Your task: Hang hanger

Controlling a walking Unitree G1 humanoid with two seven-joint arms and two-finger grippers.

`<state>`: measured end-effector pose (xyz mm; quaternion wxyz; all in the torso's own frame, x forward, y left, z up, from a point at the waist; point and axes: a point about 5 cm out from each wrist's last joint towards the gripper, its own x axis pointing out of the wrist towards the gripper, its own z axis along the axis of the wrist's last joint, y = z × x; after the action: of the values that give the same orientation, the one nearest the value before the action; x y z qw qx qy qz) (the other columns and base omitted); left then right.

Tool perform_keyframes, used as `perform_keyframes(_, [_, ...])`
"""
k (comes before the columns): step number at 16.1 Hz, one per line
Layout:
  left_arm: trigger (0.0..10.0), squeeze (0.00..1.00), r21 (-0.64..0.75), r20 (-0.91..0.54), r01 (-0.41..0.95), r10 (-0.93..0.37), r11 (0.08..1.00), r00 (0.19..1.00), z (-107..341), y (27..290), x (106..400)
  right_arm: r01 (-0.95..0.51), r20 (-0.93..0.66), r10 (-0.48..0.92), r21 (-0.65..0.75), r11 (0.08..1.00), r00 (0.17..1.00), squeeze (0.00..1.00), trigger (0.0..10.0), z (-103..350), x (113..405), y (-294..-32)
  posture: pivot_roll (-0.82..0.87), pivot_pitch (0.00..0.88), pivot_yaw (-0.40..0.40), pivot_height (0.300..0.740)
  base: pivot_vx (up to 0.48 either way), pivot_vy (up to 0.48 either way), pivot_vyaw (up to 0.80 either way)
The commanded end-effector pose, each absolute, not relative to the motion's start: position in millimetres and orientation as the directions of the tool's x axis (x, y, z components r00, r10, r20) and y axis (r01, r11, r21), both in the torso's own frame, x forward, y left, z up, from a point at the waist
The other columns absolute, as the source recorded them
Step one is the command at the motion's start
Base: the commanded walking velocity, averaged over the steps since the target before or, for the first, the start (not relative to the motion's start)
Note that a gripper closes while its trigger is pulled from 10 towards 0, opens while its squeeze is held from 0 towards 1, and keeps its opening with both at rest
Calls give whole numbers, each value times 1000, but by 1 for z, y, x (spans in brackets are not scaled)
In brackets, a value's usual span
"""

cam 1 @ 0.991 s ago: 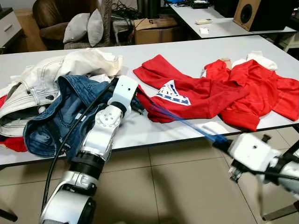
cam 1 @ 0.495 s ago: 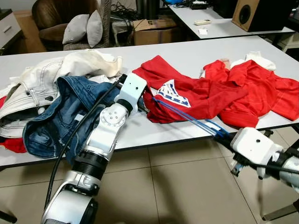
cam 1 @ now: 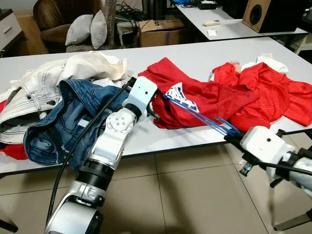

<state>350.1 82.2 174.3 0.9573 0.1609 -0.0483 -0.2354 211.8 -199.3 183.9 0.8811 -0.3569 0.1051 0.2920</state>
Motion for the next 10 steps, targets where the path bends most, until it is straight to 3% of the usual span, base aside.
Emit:
perform_keyframes(1, [0,0,317,20,455,-486,832,874,176,78,347,-598,-399,447,-563,570,801,0,10000,183,213,-196,-196,0,50,740,0,0,0])
perform_keyframes(6, [0,0,285,47,493,-526,822,849,184,69,342,-591,-453,383,-557,583,805,0,10000,171,217,-201,-193,0,43,740,0,0,0])
perform_keyframes(10, [0,0,200,163,547,-578,813,800,216,66,334,-466,-504,205,-471,749,839,0,10000,146,220,-214,-191,0,42,740,0,0,0])
